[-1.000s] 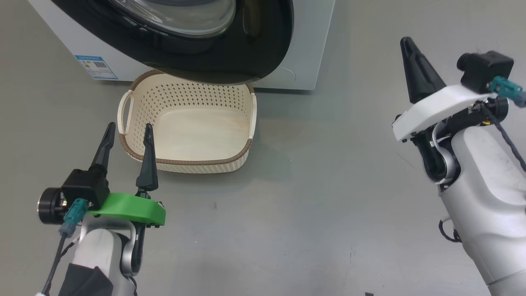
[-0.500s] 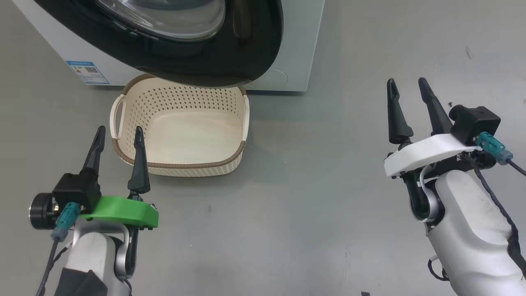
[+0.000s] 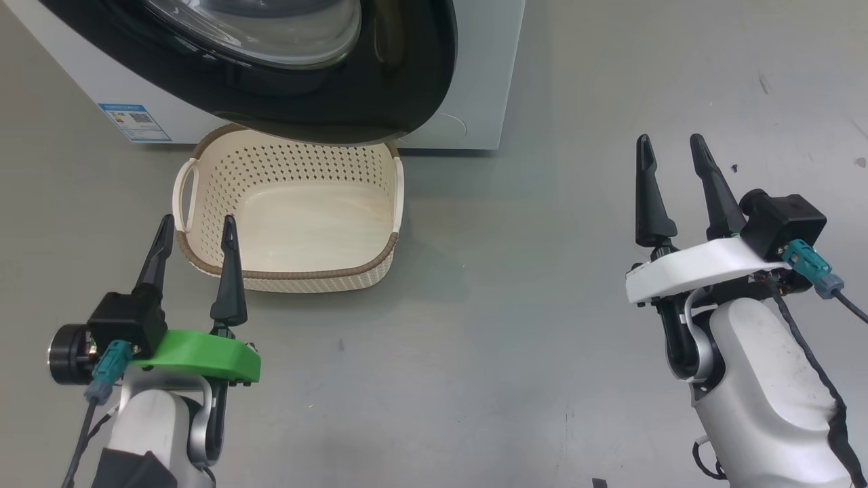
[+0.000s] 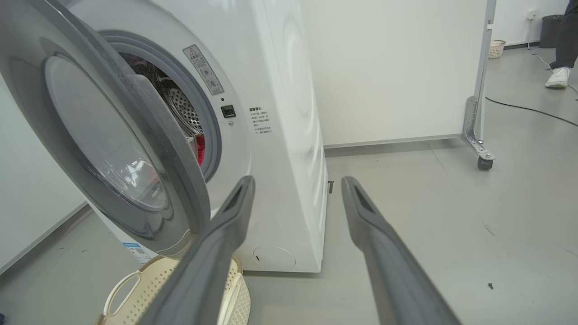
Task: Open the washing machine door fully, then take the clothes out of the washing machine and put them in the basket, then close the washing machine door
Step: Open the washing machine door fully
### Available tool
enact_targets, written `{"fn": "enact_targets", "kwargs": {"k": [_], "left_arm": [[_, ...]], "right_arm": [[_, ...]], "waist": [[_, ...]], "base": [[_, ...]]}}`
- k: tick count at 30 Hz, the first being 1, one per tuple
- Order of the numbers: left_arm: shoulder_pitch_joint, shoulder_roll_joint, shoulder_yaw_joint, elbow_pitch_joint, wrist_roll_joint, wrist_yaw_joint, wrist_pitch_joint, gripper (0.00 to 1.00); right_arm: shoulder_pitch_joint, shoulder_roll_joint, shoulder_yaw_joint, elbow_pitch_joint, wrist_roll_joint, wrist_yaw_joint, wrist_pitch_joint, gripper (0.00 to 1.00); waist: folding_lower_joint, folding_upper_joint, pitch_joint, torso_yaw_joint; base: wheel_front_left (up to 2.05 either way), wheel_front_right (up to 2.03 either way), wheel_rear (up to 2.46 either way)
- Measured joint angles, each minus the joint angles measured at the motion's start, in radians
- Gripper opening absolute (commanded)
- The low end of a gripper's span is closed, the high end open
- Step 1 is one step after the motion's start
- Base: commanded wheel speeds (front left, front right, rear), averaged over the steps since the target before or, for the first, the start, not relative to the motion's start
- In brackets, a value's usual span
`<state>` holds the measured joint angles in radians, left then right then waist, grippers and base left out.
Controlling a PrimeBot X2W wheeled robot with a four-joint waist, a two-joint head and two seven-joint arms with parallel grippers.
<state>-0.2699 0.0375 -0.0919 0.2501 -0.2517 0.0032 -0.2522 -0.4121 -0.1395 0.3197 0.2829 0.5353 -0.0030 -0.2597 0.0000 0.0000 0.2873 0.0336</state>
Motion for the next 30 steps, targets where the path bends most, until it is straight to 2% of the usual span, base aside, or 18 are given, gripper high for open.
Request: {"fn": "enact_targets", "kwargs": {"k": [27, 30], "left_arm": [[0.003, -0.001, 0.004, -0.001, 0.026, -0.014, 0.0, 1.0], [0.003, -0.001, 0.006, -0.001, 0.026, -0.019, 0.0, 1.0]], "right_arm": [[0.088, 0.035, -0.059, -0.078, -0.064, 0.002, 0.0, 1.0], [0.092, 0.04, -0.065, -0.083, -0.074, 0.011, 0.0, 1.0]], "waist": [[0.0, 0.0, 0.007, 0.002], [0.0, 0.0, 0.011, 0.005]], "base": [[0.0, 0.0, 0.0], [0.0, 0.0, 0.0]]}}
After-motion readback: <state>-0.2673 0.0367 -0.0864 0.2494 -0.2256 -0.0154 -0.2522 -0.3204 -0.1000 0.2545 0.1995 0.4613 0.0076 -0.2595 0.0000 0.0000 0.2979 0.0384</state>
